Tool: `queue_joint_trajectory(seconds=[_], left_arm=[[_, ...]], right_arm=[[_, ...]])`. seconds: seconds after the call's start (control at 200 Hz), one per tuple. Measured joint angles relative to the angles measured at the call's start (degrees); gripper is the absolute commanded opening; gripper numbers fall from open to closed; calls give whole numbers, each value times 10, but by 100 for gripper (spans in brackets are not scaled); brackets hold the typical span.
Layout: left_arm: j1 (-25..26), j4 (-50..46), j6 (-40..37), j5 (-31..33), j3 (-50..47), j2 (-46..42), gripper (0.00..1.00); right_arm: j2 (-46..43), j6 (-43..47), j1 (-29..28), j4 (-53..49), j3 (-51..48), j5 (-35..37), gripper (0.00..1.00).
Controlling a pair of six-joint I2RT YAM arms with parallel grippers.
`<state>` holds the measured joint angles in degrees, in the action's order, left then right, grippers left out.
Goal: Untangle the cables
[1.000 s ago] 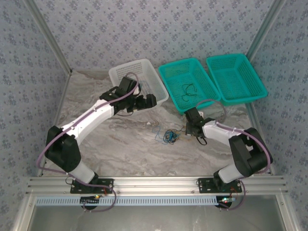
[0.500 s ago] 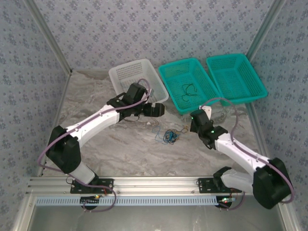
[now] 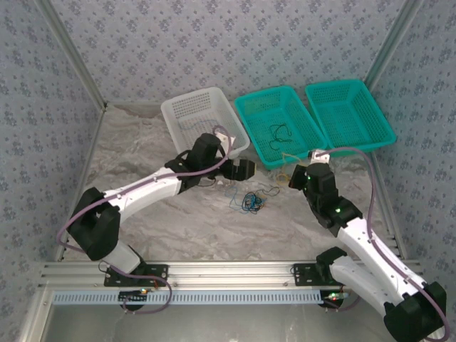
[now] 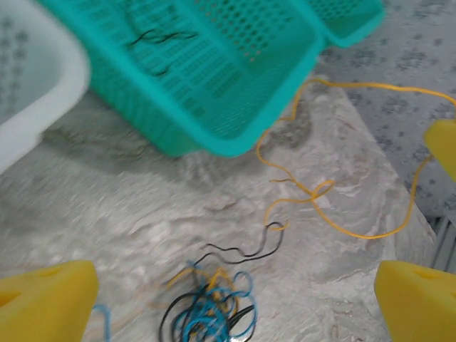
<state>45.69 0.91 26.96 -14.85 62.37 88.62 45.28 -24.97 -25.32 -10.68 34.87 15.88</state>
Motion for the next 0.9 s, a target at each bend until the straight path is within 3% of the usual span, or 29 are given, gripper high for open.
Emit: queue_joint_trajectory(seconds=[0.18, 0.365, 0.495, 0.735, 0.899], left_arm=[[70, 107, -96, 40, -12, 27, 99], [97, 191, -183, 83, -23, 64, 95], [102, 220, -224, 89, -3, 101, 77], [103, 241, -285, 83, 27, 134, 63], [103, 251, -306, 88, 40, 158, 39]], right_arm=[[-5, 3, 9, 7, 22, -61, 0], [0, 5, 14, 22, 47, -109, 0], [12, 3, 16, 28, 59, -131, 0], [24, -12, 16, 37, 70, -162, 0], [27, -13, 17, 38, 78, -171, 0]])
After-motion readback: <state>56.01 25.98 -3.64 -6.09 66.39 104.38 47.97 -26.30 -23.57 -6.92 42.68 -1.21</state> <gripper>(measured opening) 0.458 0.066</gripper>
